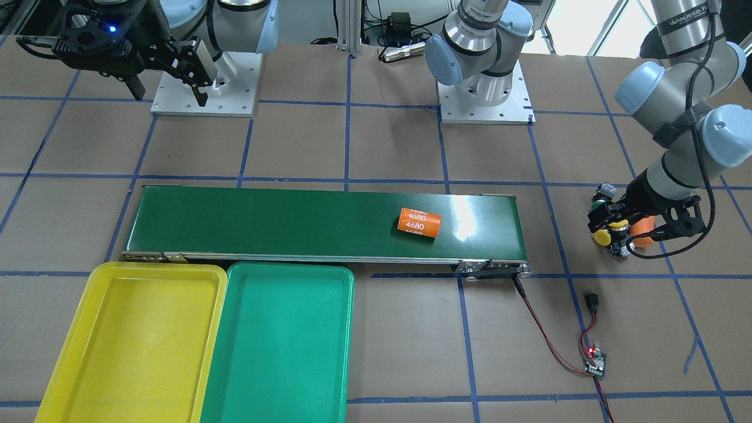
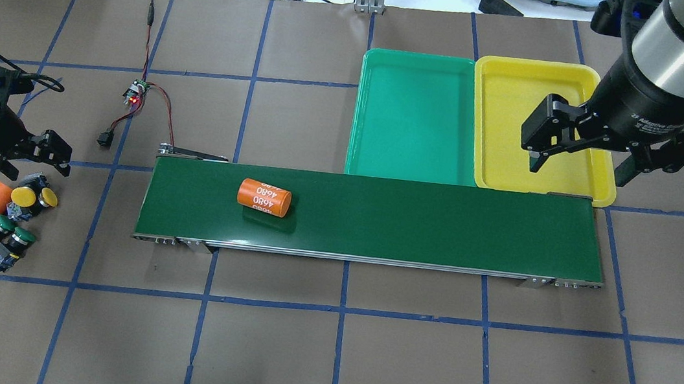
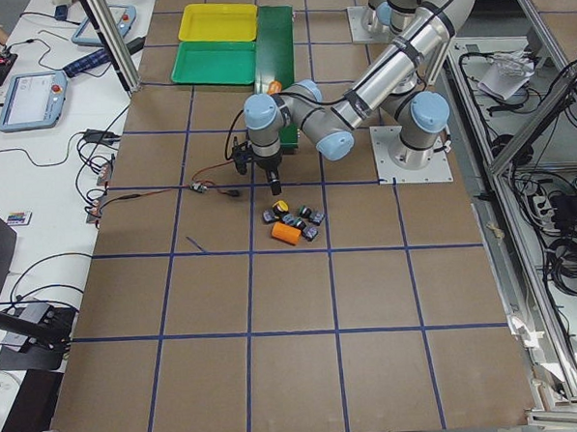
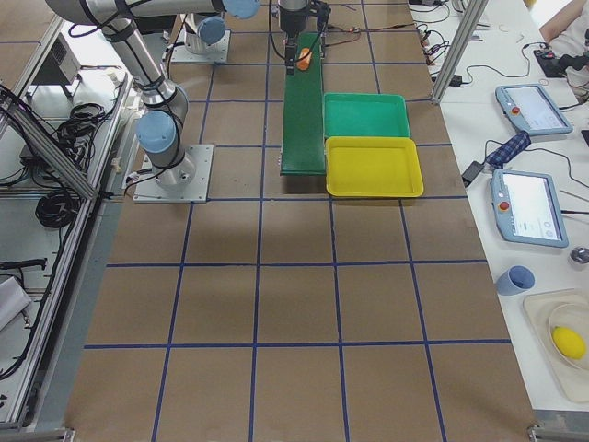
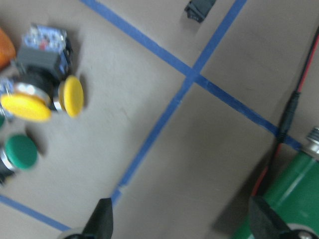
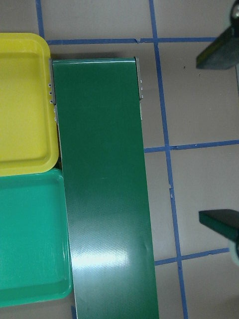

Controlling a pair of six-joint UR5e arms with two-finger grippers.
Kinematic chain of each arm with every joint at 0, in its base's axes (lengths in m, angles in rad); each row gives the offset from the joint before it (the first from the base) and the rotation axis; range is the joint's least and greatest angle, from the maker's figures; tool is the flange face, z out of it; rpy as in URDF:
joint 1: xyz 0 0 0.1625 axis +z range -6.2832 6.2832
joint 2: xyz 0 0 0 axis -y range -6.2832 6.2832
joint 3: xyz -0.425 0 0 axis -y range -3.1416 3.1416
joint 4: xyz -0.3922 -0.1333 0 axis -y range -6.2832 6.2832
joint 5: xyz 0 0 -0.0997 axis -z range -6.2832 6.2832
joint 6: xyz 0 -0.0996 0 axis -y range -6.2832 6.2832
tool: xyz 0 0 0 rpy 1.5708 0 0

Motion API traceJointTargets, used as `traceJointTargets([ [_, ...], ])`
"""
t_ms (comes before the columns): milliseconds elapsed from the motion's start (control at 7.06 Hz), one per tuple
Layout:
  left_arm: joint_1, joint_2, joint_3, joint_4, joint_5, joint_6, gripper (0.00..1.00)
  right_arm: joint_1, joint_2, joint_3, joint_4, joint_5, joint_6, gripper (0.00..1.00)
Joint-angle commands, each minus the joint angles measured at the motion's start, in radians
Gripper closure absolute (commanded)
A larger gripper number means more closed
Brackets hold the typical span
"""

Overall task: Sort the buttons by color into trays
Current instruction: 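Grasp a yellow-capped button from the pile with the left gripper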

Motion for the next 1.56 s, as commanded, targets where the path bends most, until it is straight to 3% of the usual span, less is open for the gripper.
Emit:
traceJointTargets([
  [0, 0.037, -0.051, 0.004, 0.035, 0.067, 0.056, 0.06, 0.0, 0.0, 0.0, -0.002, 0.002, 0.0, 0.0],
  [142, 0.044, -0.06, -0.013, 0.043, 0.069, 0.044, 0.1, 0.0, 0.0, 0.0, 0.0, 0.001, 0.0, 0.0],
  [425, 0.08, -0.072, -0.013, 0.046, 0.058, 0.051, 0.54, 0.0, 0.0, 0.0, -0.005, 0.002, 0.0, 0.0],
  [567, 0.08, -0.077, -0.013, 0.046, 0.058, 0.049, 0.55, 0.0, 0.0, 0.001, -0.005, 0.002, 0.0, 0.0],
  [850, 0.077, -0.072, -0.004, 0.037, 0.011, 0.042, 0.66, 0.0, 0.0, 0.0, 0.0, -0.007, 0.0, 0.0],
  [1134, 0.046, -0.018, 0.003, 0.023, -0.003, 0.044, 0.67, 0.0, 0.0, 0.001, 0.003, -0.008, 0.0, 0.0],
  [1417, -0.082, 0.061, 0.007, 0.004, -0.022, 0.058, 0.67, 0.0, 0.0, 0.001, 0.003, -0.01, 0.0, 0.0],
])
